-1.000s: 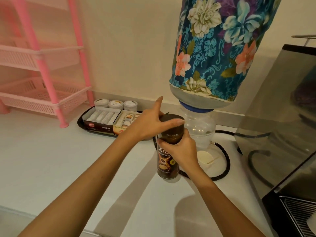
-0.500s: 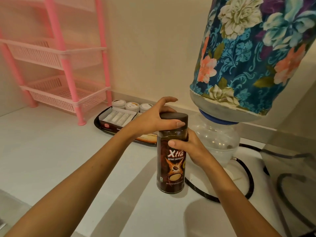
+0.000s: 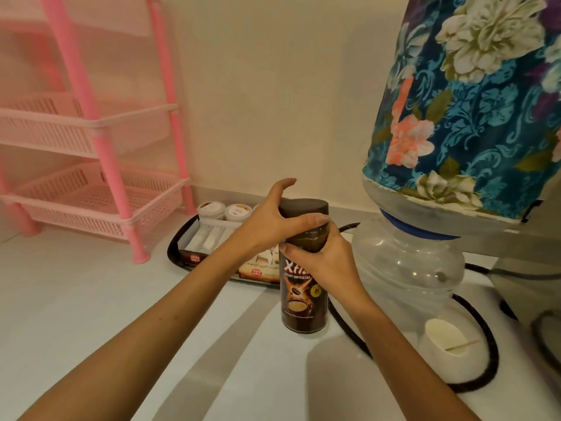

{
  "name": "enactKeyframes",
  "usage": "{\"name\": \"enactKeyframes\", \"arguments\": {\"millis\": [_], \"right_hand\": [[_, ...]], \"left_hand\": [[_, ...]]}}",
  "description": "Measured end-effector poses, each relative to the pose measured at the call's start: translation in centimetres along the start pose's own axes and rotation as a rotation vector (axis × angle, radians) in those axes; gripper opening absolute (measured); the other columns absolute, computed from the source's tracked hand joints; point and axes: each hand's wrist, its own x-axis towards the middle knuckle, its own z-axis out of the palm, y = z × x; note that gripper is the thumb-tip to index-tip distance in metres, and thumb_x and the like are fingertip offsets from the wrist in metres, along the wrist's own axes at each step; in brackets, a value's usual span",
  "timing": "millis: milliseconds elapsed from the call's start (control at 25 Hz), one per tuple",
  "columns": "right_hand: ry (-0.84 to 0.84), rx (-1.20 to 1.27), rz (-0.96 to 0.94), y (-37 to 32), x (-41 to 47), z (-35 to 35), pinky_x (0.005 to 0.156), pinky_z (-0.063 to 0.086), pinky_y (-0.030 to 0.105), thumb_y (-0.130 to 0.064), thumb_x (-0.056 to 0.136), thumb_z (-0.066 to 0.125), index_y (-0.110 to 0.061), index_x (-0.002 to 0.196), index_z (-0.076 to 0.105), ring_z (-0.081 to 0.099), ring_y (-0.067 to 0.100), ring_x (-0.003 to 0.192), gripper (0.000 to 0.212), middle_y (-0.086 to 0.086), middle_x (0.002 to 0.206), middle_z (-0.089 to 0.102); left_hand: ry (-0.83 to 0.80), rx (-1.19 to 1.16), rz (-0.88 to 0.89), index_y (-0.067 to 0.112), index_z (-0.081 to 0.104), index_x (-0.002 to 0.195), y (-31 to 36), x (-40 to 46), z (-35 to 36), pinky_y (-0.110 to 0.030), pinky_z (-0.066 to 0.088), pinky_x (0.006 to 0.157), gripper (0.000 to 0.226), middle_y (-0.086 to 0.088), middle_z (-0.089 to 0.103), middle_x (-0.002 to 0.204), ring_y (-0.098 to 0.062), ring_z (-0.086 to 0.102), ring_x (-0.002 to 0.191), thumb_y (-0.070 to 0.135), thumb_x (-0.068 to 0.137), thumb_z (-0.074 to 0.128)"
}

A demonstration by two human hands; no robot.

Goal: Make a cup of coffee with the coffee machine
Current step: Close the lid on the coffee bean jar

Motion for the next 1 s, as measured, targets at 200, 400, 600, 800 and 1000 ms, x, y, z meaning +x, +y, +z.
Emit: {"name": "enactKeyframes", "arguments": {"millis": [200,400,600,800,1000], "right_hand": [[0.053,0.09,-0.023,-1.2,2.3,4.4,0.061,0.049,0.008,-0.057,0.05,0.078,-0.047,0.095,0.049,0.064,-0.009,0.083,0.054,-0.021,0.086,0.068],[0.007,0.185,-0.005,-1.5,3.6,7.5,0.079,0.054,0.027,-0.049,0.052,0.08,-0.043,0.1,0.055,0.067,0.005,0.091,0.054,-0.011,0.094,0.072],[-0.048,0.164,0.062,-0.7,5.7,8.8,0.089,0.055,0.039,-0.04,0.056,0.082,-0.03,0.113,0.055,0.068,0.013,0.095,0.064,-0.003,0.101,0.071],[-0.077,0.089,0.072,0.0,8.8,8.5,0.087,0.055,0.034,-0.042,0.059,0.082,-0.027,0.115,0.056,0.067,0.01,0.095,0.064,-0.005,0.102,0.071],[-0.047,-0.018,0.013,-0.1,13.3,6.7,0.075,0.048,0.019,-0.041,0.057,0.086,-0.034,0.114,0.051,0.062,0.003,0.094,0.068,-0.013,0.103,0.065]], "left_hand": [[0.012,-0.076,0.059,0.034,0.041,0.128,-1.7,2.0,-4.1,-0.033,0.056,0.087,0.086,0.004,0.062,0.108,-0.009,0.063,0.099,0.062,0.055,0.075],[-0.061,-0.101,0.143,0.03,0.041,0.126,-3.8,3.0,-7.2,-0.038,0.056,0.087,0.077,0.0,0.065,0.105,-0.013,0.065,0.096,0.052,0.061,0.074],[-0.084,-0.113,0.156,0.03,0.039,0.129,-5.8,4.5,-8.6,-0.033,0.056,0.086,0.08,0.0,0.063,0.109,-0.012,0.064,0.099,0.054,0.061,0.072],[-0.095,-0.144,0.104,0.035,0.022,0.14,-7.6,7.2,-8.7,-0.028,0.054,0.088,0.094,0.008,0.06,0.117,-0.006,0.061,0.104,0.059,0.063,0.072],[-0.126,-0.042,0.08,0.037,0.011,0.149,-12.3,7.7,-9.0,-0.023,0.037,0.097,0.101,0.014,0.044,0.141,-0.002,0.04,0.128,0.079,0.068,0.054]]}}
